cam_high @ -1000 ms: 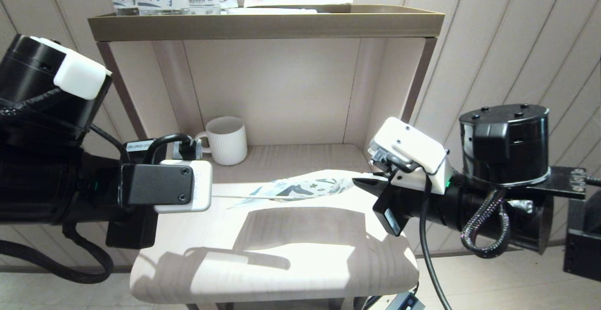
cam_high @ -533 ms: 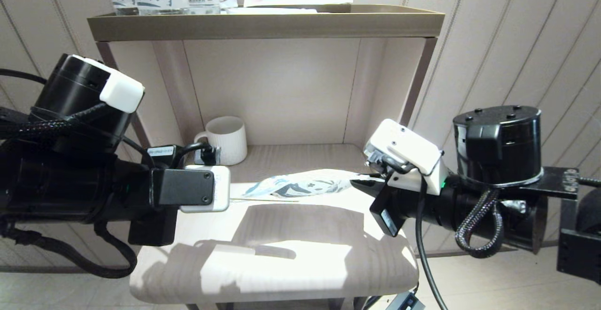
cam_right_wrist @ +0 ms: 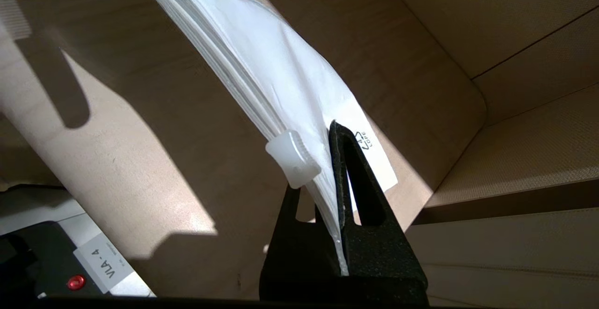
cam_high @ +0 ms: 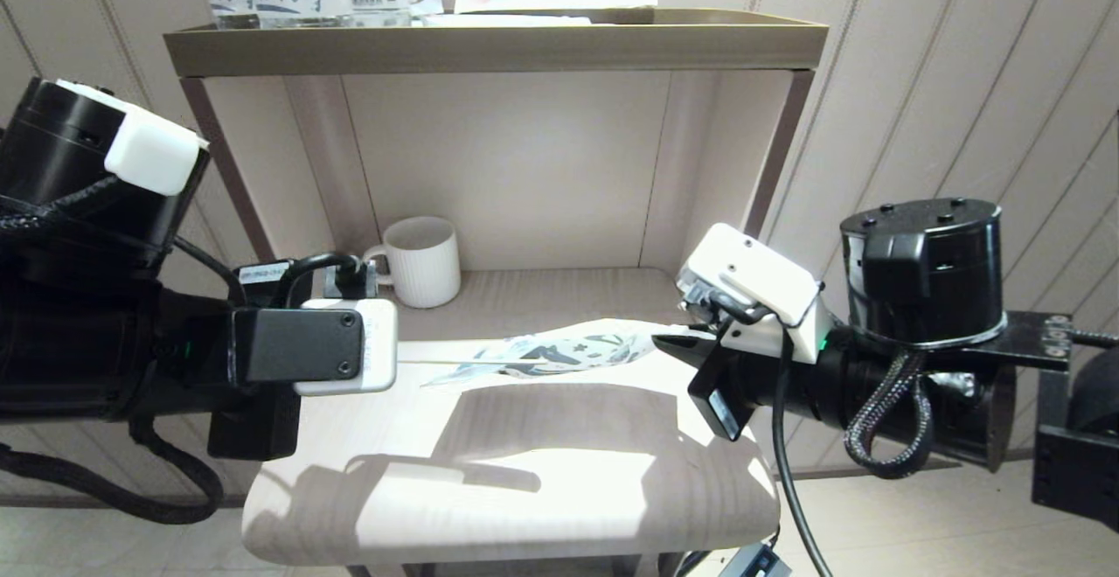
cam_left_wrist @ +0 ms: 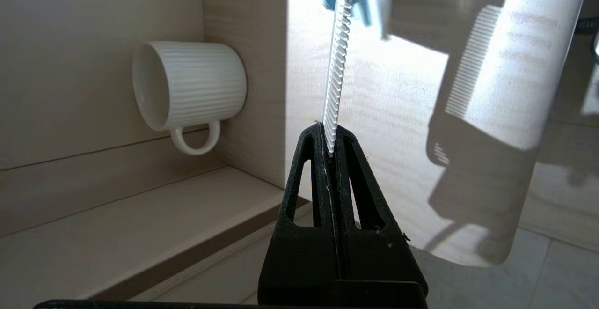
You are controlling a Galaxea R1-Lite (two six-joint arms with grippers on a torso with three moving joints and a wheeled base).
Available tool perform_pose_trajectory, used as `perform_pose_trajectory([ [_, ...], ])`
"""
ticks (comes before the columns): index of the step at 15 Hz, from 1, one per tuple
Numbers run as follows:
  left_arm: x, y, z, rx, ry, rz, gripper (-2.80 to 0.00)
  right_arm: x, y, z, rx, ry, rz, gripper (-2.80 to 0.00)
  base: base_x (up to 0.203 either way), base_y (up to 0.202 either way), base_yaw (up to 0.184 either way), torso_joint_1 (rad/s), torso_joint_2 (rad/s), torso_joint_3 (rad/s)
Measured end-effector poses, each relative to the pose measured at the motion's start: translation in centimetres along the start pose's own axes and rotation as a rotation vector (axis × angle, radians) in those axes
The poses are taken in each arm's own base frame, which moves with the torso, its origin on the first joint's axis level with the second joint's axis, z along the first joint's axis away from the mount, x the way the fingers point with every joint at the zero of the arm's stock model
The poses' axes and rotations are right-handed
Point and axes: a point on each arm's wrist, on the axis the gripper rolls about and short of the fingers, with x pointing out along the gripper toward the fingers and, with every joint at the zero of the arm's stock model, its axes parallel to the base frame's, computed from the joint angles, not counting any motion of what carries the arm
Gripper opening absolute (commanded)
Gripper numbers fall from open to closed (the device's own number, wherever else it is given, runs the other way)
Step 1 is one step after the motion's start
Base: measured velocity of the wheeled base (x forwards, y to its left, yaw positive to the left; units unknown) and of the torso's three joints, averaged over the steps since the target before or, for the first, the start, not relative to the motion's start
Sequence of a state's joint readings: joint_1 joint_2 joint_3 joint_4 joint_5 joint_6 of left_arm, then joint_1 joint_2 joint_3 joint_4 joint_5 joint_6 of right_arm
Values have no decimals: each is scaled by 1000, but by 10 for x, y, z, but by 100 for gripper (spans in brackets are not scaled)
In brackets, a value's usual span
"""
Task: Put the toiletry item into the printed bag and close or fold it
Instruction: Place the comb into the storage bag
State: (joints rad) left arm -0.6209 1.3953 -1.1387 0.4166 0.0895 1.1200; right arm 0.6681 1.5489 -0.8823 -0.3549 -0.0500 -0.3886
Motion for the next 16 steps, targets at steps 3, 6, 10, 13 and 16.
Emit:
perform_pose_trajectory([
  [3, -1, -2, -2, 1, 3, -1, -280, 0, 0, 1, 0, -3, -1, -280, 0, 0, 0, 0, 0, 0],
  [6, 7, -2, -1, 1, 10, -12, -280, 0, 0, 1, 0, -4, 0, -280, 0, 0, 0, 0, 0, 0],
  [10, 24, 7, -1, -15, 15, 16, -280, -1, 1, 1, -4, -5, 5, -280, 0, 0, 0, 0, 0, 0],
  [13, 32, 8, -2, -17, 28, 4, -280, -1, 3, 1, -6, -6, 10, -280, 0, 0, 0, 0, 0, 0],
  [16, 39, 8, -2, -18, 34, -15, -280, -1, 3, 0, -8, -1, 12, -280, 0, 0, 0, 0, 0, 0],
])
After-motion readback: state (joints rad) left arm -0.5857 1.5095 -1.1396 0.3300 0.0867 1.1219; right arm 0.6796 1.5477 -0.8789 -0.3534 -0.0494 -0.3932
